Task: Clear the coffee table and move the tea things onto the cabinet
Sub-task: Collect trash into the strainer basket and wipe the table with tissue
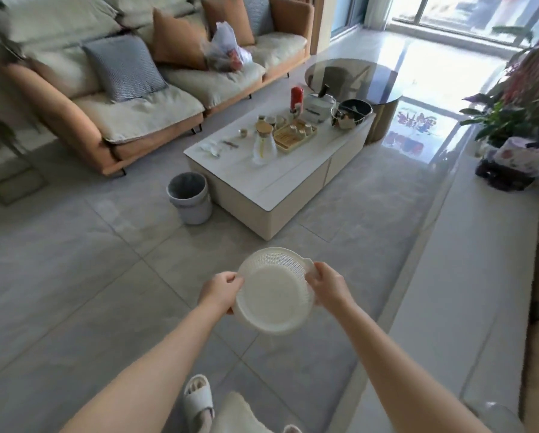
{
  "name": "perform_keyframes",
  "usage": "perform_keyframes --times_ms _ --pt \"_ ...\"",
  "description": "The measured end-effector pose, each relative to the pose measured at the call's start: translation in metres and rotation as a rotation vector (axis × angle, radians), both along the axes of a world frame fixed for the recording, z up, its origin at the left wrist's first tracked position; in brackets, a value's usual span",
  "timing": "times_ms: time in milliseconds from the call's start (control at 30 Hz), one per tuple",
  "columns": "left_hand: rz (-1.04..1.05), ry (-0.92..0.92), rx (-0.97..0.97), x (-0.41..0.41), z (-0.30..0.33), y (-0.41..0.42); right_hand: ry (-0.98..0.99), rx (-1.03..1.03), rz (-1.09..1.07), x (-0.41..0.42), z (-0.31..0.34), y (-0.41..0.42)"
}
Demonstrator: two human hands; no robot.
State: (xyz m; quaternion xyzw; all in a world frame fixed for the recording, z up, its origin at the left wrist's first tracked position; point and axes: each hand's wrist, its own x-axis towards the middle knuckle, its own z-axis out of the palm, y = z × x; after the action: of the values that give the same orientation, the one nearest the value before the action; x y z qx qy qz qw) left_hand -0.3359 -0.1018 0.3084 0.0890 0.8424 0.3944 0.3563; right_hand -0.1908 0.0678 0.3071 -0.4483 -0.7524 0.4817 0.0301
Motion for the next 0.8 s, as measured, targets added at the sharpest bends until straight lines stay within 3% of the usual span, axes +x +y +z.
perform_keyframes --times_ms 300,567,800 --pt "0.215 -0.096 0.17 -0.119 0.01 -0.083 0.056 -0.087 -0.018 -0.14 0.017 -0.066" --pt "0.214 -0.181 0.303 -0.234 0.02 -0.155 0.177 -0.242 -0.089 -0.257 0.027 -0.121" --pt "0.387 -0.201 0.376 -0.307 0.014 -0.177 0.257 -0.392 -0.131 -0.343 0.029 -0.15"
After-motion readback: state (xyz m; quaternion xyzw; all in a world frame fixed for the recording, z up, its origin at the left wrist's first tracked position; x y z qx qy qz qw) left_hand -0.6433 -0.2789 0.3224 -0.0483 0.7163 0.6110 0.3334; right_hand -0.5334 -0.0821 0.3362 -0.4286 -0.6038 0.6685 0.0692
